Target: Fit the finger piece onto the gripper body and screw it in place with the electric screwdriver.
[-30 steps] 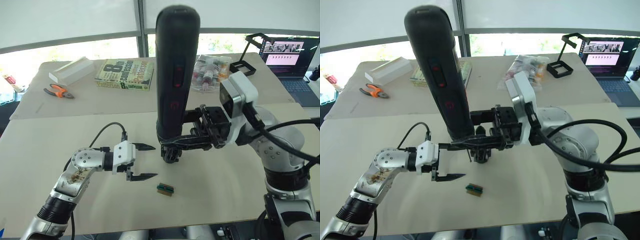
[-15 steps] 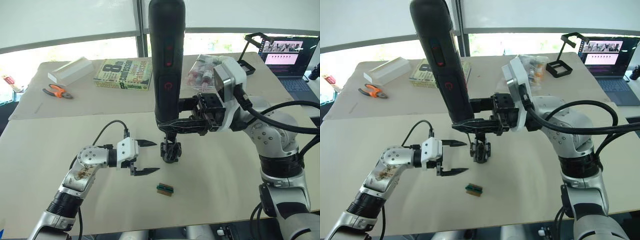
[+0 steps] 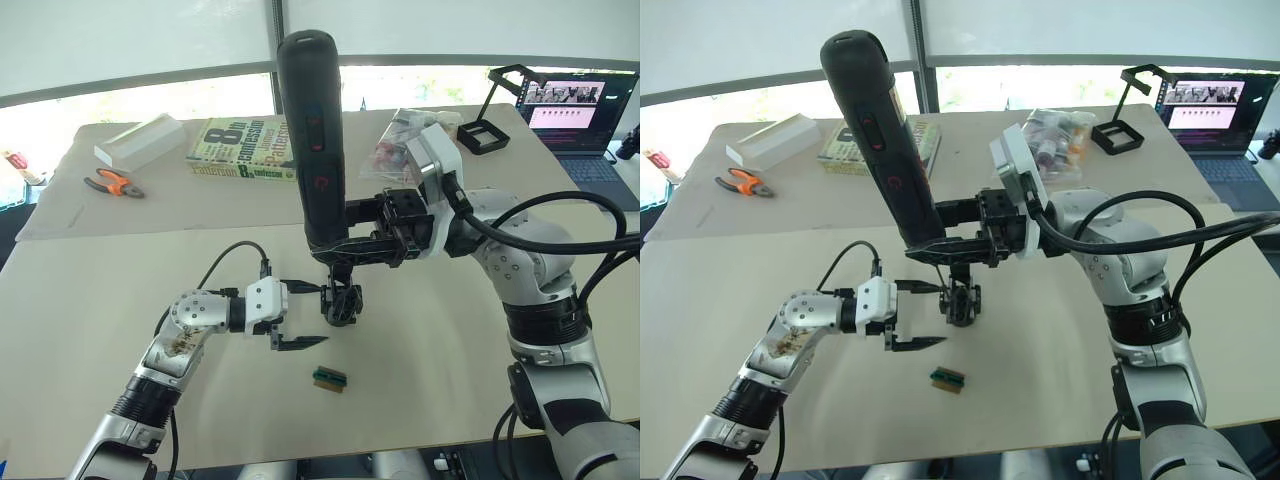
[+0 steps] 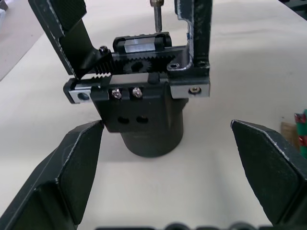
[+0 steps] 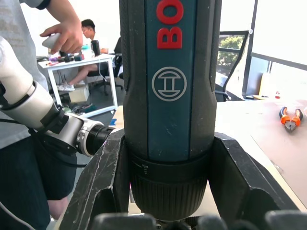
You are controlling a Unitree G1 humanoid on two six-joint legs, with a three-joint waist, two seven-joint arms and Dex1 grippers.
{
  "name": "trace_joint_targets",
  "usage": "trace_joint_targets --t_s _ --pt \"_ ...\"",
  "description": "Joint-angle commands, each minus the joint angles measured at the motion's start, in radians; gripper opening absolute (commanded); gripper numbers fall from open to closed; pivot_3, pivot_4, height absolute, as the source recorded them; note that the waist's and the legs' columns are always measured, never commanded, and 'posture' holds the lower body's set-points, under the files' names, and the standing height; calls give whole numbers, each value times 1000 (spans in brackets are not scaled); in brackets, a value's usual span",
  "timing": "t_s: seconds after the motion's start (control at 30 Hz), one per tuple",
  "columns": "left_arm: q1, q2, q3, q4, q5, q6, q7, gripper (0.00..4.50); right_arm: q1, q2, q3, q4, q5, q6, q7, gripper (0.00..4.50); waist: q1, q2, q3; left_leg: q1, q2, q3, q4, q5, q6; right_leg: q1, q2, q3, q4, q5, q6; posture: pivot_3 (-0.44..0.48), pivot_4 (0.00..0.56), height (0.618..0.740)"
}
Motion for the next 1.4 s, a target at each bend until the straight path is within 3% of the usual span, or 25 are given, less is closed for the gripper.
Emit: trace_joint_targets --t_s 0.03,1.4 --pt "-5 -3 -4 -11 2 -23 1 4500 -18 -1 -14 -18 1 -39 34 1894 0 0 0 0 0 0 0 0 0 0 0 0 0 0 0 0 150 740" --pt "4 3 -3 -35 16 -28 19 4500 -21 24 14 1 -58 -66 127 1894 0 0 0 0 0 0 0 0 0 -1 0 0 0 0 0 0 150 740"
